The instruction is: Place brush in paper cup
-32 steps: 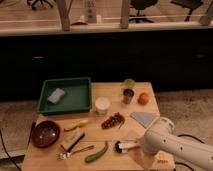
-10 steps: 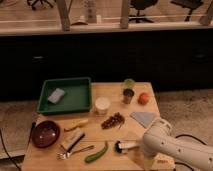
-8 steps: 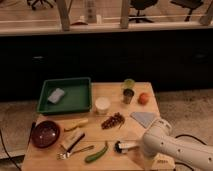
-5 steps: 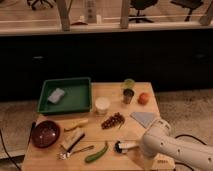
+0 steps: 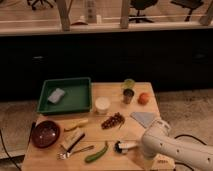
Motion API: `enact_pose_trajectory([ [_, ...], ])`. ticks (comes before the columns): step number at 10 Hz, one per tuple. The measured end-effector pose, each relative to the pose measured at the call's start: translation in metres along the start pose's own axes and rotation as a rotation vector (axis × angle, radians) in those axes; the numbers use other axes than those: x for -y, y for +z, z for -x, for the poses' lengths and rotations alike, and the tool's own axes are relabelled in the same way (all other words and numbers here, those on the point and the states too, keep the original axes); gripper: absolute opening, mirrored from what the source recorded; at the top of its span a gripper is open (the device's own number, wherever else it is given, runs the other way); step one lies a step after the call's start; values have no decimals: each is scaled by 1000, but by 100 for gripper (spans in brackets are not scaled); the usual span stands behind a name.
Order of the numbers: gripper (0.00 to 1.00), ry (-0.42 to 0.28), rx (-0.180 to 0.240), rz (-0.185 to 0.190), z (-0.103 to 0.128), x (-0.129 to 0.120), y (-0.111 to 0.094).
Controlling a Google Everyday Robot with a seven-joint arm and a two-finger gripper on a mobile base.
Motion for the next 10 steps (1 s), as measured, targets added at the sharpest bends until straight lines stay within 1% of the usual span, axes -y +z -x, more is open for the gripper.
enact_pose_trajectory([
  [7,79,-15,14,-1,1,3,-6],
  [8,73,-12,15,-1,0,2,-6],
  [9,63,-11,16,-4,0,2,-6],
  [10,55,-10,17,-7,0,4,-6],
])
